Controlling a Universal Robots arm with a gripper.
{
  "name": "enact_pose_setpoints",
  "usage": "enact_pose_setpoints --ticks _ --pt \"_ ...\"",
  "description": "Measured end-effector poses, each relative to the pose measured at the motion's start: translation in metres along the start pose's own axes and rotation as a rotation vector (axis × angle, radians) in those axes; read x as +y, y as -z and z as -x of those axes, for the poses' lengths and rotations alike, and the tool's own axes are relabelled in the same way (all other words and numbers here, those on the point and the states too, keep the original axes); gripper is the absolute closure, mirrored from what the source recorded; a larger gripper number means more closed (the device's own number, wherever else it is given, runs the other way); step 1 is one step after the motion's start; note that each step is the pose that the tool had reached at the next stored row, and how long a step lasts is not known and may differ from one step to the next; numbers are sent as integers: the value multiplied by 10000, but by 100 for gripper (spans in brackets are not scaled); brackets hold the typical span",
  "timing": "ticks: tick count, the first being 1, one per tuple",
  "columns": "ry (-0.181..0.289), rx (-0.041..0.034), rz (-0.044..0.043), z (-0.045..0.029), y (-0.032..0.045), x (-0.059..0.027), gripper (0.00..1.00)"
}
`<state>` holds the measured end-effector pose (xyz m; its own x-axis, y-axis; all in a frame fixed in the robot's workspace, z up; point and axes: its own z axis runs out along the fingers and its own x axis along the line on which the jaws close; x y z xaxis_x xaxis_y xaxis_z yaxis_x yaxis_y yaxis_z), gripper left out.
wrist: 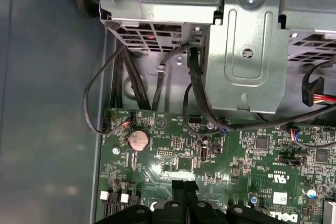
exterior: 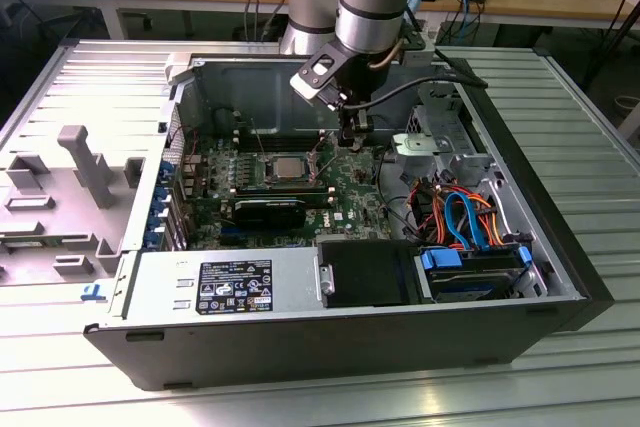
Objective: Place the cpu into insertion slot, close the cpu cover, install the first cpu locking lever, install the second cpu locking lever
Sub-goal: 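Close the cpu cover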
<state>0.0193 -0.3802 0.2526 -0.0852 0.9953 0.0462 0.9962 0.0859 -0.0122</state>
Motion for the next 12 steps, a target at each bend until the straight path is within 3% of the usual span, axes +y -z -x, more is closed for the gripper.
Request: enact_pose_setpoints --ticks 6,12 --pt "0 5 1 -9 -2 -132 89" --pt "1 9 0 -15 -4 -192 89"
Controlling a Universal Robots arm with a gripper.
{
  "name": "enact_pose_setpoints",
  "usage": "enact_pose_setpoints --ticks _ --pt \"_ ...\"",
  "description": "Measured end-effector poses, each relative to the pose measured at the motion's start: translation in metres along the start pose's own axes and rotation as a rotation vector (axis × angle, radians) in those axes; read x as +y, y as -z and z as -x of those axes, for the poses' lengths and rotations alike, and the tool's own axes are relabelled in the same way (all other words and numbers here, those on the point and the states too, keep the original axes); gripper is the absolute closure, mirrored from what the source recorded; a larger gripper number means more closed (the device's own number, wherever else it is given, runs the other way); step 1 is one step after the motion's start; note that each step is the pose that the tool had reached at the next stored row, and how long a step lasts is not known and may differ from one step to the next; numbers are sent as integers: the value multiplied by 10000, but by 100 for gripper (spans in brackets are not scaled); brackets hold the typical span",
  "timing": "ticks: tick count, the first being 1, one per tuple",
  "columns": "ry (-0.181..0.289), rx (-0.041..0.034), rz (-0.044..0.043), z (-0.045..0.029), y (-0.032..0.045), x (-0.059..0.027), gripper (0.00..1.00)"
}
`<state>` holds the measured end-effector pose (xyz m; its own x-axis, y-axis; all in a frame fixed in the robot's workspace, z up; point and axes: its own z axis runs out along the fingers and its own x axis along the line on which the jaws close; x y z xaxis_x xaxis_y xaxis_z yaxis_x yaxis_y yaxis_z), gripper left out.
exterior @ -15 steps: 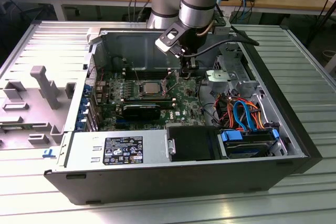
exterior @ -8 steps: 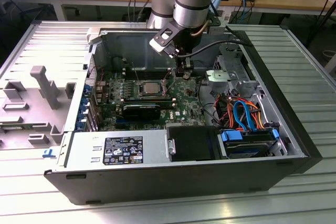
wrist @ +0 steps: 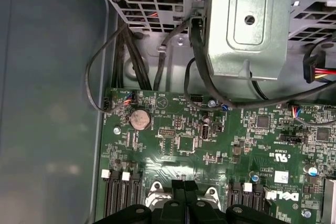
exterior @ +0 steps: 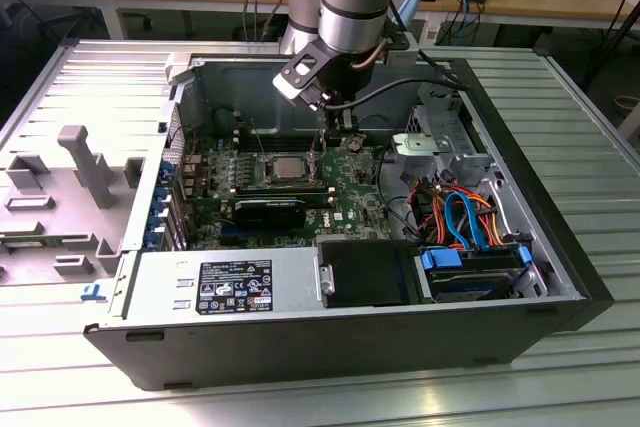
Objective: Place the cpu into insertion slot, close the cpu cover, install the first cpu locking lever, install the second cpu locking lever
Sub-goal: 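Close the cpu cover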
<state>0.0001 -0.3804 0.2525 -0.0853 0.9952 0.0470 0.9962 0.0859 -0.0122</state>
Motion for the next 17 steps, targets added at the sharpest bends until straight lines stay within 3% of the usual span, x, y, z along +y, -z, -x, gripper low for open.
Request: enact_pose_setpoints --ticks 17 --pt "0 20 2 -14 -16 -177 89"
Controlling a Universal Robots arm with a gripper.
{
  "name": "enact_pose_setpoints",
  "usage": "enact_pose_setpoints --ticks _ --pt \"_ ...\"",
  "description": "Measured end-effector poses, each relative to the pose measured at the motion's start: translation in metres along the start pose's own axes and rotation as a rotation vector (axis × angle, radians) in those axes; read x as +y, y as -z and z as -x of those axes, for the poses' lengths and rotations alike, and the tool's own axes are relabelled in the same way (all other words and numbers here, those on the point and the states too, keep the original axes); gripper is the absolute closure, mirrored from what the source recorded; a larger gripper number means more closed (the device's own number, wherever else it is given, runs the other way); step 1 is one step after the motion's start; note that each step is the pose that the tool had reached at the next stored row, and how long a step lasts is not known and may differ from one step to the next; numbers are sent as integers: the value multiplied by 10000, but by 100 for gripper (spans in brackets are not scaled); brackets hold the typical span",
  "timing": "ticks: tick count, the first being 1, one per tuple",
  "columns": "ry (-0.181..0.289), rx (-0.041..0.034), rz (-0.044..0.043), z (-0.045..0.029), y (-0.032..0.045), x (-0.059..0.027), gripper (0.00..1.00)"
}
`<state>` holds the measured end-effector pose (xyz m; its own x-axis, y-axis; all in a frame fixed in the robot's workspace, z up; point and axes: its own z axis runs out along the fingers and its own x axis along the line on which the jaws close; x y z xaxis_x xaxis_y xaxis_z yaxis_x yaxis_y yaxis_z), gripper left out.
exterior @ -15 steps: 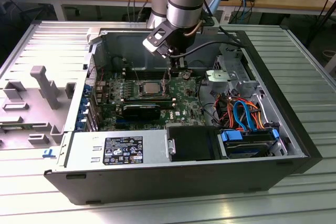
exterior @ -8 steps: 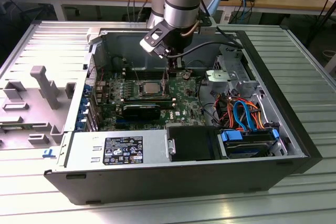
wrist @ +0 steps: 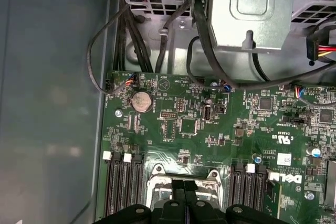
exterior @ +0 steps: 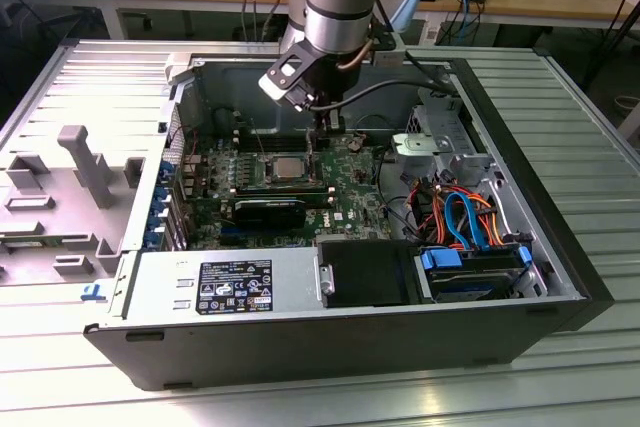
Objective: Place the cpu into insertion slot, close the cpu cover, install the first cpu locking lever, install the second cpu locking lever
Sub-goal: 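Close the cpu cover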
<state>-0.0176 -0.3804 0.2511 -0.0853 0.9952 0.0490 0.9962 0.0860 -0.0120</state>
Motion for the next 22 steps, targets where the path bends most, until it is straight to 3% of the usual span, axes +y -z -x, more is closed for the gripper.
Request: enact_pose_setpoints --ticks 8,16,22 --pt "0 9 1 -4 -21 -84 89" --pt "0 36 3 -13 -50 -224 89" --pt "1 38 4 -14 -93 -256 89"
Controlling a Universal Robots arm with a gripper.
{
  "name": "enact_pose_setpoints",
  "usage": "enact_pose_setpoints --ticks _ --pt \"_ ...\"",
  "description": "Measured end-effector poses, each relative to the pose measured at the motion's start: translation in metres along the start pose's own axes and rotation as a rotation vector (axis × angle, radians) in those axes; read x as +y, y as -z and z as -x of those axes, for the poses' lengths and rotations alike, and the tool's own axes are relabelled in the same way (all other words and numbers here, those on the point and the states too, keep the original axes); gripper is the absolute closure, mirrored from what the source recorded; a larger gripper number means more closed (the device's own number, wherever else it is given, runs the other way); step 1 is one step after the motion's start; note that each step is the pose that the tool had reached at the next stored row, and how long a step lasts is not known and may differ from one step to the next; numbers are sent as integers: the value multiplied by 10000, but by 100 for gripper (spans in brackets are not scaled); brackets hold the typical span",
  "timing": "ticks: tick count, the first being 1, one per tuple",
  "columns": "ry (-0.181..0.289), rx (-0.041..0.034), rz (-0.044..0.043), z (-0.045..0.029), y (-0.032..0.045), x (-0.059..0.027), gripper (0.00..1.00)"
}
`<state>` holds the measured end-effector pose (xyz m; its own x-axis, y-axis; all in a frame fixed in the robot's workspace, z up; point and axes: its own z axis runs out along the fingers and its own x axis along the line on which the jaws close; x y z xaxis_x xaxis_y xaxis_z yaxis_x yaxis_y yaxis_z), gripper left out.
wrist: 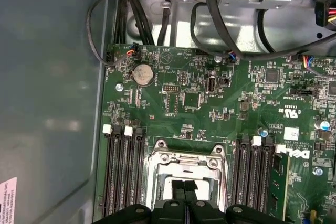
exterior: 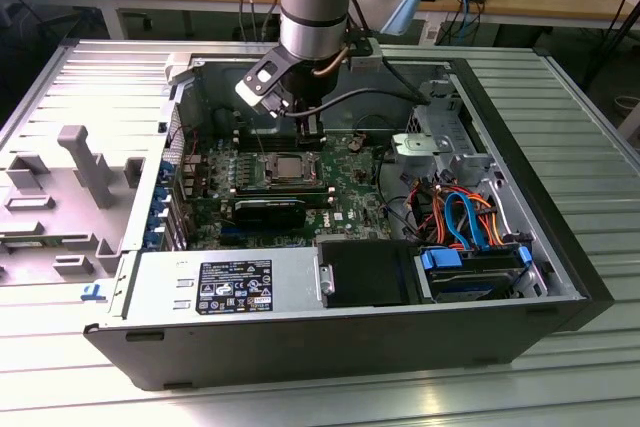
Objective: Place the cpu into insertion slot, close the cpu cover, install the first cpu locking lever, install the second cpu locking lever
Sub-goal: 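Close the cpu cover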
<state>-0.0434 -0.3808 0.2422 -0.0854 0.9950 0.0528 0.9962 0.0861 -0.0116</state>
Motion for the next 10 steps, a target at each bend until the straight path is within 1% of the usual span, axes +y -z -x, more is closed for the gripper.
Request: enact_pose_setpoints --ticks 6,10 --pt "-1 0 0 3 -61 -1 89" --pt "-1 0 -1 2 -103 -43 89"
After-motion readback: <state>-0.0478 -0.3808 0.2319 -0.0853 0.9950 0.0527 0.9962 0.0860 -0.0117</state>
